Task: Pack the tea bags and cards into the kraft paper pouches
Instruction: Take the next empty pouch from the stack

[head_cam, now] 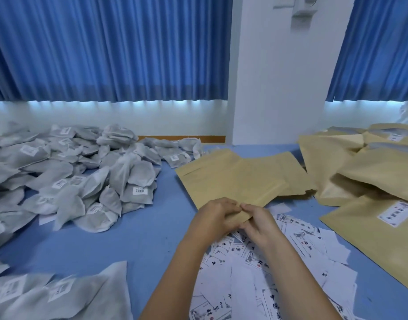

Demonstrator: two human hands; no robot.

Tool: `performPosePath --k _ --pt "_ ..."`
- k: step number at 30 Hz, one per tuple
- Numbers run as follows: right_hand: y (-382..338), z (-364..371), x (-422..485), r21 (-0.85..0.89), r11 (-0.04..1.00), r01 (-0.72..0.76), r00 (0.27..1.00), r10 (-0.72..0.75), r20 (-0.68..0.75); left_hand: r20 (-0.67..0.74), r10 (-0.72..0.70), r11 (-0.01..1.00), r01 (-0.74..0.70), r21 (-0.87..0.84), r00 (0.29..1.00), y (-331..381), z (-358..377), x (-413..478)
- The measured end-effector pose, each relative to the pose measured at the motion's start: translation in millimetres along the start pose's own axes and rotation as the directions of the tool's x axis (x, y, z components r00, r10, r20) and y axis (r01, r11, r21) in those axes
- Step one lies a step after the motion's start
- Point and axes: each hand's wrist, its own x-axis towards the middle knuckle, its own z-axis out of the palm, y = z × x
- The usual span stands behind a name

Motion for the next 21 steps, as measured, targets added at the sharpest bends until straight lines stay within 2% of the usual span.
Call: performPosePath --k 5,8,11,13,17,21 --pt "2 3 -1 -0.035 0.999 0.015 0.999 -0.013 0.041 0.021 -0.037 0.997 0.038 -0.068 0.999 2 -5 -1" --pt "1 0 0 -0.008 1.0 0.009 0.997 -0.008 0.082 0.049 -0.08 0.98 0.088 -0.179 0.996 3 -10 -3" --pt "0 -3 2 0.018 0.999 0.033 0.996 -0.034 0.085 0.085 -0.122 0.97 0.137 -0.202 0.989 4 -15 -4" --pt "1 -1 0 0.001 0.999 0.041 0.994 -0.04 0.097 0.045 -0.095 0.987 0.1 -0.126 0.994 10 -15 -6" --pt "4 4 -5 -0.018 0.998 0.067 0.982 -0.063 0.177 -0.054 -0.064 0.979 0.073 0.188 0.997 16 -3 -4" --pt "4 2 -7 0.017 0.996 0.093 0.983 -0.095 0.156 -0.159 -0.054 0.975 0.087 0.206 0.986 18 -1 -1"
